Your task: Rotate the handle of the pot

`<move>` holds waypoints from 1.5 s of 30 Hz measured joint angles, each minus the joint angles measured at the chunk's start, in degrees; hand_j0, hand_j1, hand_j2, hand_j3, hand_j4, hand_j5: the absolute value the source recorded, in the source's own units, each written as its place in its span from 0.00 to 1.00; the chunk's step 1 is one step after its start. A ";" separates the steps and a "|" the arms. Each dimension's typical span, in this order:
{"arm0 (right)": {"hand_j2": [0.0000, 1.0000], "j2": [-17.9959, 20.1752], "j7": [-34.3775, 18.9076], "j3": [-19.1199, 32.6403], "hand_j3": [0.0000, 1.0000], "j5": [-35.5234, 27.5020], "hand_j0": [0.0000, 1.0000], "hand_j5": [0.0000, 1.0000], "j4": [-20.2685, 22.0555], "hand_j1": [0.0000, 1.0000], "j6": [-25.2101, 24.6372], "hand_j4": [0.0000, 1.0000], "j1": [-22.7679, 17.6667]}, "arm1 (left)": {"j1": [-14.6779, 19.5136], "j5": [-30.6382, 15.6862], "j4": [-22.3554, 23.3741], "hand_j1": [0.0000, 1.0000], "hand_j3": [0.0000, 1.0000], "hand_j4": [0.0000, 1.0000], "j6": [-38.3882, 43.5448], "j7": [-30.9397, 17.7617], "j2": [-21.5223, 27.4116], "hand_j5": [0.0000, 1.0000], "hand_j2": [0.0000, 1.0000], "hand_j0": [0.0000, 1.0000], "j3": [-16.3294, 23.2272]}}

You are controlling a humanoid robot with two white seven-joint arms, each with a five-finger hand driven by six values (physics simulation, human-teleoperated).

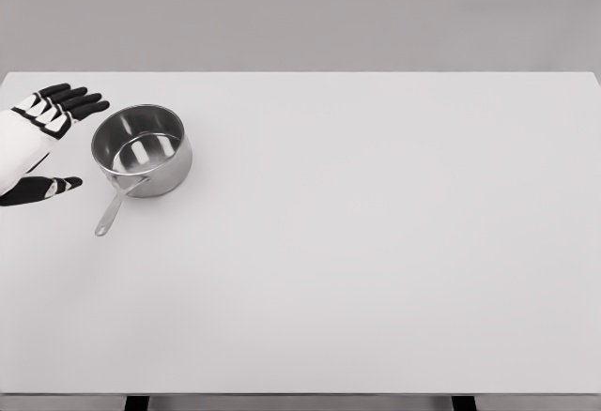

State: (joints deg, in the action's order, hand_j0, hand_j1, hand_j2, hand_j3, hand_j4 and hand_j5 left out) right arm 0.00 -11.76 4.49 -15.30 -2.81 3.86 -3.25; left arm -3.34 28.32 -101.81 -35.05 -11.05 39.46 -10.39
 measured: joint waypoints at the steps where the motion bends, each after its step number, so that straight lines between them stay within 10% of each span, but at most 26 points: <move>1: 1.00 0.00 0.00 0.00 1.00 0.00 1.00 1.00 0.00 1.00 0.00 1.00 0.00 | 0.00 0.00 -0.08 1.00 1.00 1.00 0.00 -0.07 0.02 1.00 1.00 1.00 0.55; 8: 1.00 0.00 0.00 0.00 1.00 0.00 1.00 1.00 0.00 1.00 0.00 1.00 0.00 | 1.05 -0.01 -0.79 1.00 1.00 1.00 0.00 -0.22 -0.01 1.00 1.00 1.00 3.41; 20: 1.00 0.00 0.00 0.00 1.00 0.00 1.00 1.00 0.00 1.00 0.00 1.00 0.00 | 12.57 1.25 -1.39 1.00 1.00 1.00 0.00 -1.81 0.12 1.00 1.00 1.00 16.83; 45: 1.00 0.00 0.00 0.00 1.00 0.00 1.00 1.00 0.00 1.00 0.00 1.00 0.00 | 12.66 8.78 -1.39 1.00 1.00 1.00 -0.07 -14.14 0.21 1.00 1.00 1.00 21.83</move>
State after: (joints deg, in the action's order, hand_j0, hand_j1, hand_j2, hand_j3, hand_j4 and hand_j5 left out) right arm 0.00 -11.76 4.49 -15.30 -2.81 3.86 -3.25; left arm 9.32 37.10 -103.20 -35.12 -25.20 39.67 11.43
